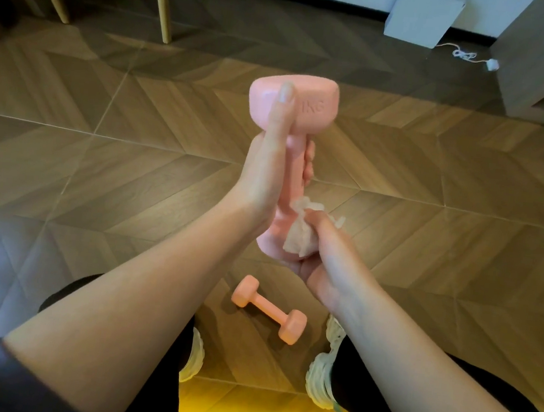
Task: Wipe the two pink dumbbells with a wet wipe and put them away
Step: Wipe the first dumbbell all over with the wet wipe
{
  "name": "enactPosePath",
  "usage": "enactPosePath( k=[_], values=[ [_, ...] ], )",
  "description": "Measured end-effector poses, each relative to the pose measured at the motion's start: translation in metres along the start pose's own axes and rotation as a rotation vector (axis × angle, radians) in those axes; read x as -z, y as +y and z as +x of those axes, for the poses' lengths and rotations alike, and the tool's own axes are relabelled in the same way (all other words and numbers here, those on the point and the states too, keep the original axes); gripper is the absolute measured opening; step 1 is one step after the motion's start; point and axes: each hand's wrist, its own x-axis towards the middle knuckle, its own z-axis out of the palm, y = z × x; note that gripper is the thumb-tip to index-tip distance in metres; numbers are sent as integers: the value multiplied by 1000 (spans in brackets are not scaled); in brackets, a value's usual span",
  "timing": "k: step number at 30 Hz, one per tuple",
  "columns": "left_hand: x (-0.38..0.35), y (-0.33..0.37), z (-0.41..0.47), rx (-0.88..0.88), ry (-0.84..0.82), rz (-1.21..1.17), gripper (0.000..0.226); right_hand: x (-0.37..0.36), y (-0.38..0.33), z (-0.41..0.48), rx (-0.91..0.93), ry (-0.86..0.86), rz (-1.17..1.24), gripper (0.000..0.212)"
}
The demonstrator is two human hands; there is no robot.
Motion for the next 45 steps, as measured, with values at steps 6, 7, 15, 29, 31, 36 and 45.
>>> enactPosePath(
  k=[6,7,15,29,31,36,45],
  values=[
    [1,3,1,6,-37,-69,64,2,-1,1,-110,-124,-38,34],
    [3,4,1,8,-42,-88,65,4,-1,1,-108,-133,-24,34],
    [-3,3,0,22,-177,-71,80,9,-1,8,-117,-106,-96,27],
    [10,15,0,80,-340,-20,95,21,-3,4,-82,-144,-231,27],
    [10,11,2,68,-255,125,105,23,1,3,-66,-93,-212,26],
    [2,2,-1,59,-82,205,82,17,7,11,-54,58,-188,24],
    [3,2,2,-8,-60,180,84,13,5,18,-60,11,-176,21]
  ],
)
